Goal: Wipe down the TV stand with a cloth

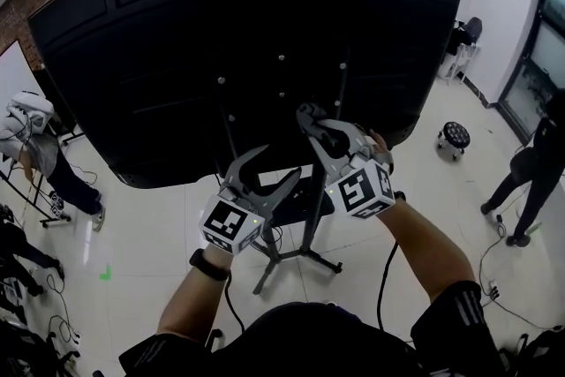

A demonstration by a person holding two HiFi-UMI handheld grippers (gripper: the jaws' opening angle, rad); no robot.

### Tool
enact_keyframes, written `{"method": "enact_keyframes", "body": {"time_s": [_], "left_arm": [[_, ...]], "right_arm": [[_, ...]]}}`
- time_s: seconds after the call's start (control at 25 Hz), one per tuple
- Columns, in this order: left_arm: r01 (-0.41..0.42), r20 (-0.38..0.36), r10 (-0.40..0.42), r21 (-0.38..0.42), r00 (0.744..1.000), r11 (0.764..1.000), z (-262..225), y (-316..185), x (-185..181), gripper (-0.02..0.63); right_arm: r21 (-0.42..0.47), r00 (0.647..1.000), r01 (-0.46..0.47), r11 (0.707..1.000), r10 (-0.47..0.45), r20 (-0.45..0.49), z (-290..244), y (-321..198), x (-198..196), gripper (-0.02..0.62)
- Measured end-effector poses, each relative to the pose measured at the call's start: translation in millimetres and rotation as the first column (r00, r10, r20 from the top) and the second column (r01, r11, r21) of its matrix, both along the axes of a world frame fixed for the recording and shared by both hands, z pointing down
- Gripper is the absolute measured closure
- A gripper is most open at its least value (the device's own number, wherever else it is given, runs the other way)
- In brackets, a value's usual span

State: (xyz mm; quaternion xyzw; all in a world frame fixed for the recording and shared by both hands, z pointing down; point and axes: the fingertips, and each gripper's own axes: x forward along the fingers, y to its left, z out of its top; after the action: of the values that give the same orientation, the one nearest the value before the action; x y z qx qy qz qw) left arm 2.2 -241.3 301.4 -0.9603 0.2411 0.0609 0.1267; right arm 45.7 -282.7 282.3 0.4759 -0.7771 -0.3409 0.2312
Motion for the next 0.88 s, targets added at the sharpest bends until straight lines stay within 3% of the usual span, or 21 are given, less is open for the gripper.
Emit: {"method": "enact_keyframes", "body": {"time_s": [0.28, 0.6, 0.88], "left_arm": [[-0.020, -0.026, 0.022, 0.065, 0.999, 0.998, -40, 9, 35, 0.314], [-0.002, -0.021, 0.004, 0.120, 1.000, 0.993, -66, 12, 82, 0.314], [0.032, -0.021, -0.030, 0.113, 0.999, 0.993, -70, 3, 113, 0.314]], "right_arm": [[0.124, 0.993, -0.031, 0.992, 0.017, 0.119, -69, 5, 56, 0.569], [0.096, 0.986, -0.057, 0.994, 0.041, 0.161, -94, -32, 108, 0.569], [0.068, 0.989, -0.030, 0.997, 0.019, 0.150, -91, -66, 122, 0.569]]}}
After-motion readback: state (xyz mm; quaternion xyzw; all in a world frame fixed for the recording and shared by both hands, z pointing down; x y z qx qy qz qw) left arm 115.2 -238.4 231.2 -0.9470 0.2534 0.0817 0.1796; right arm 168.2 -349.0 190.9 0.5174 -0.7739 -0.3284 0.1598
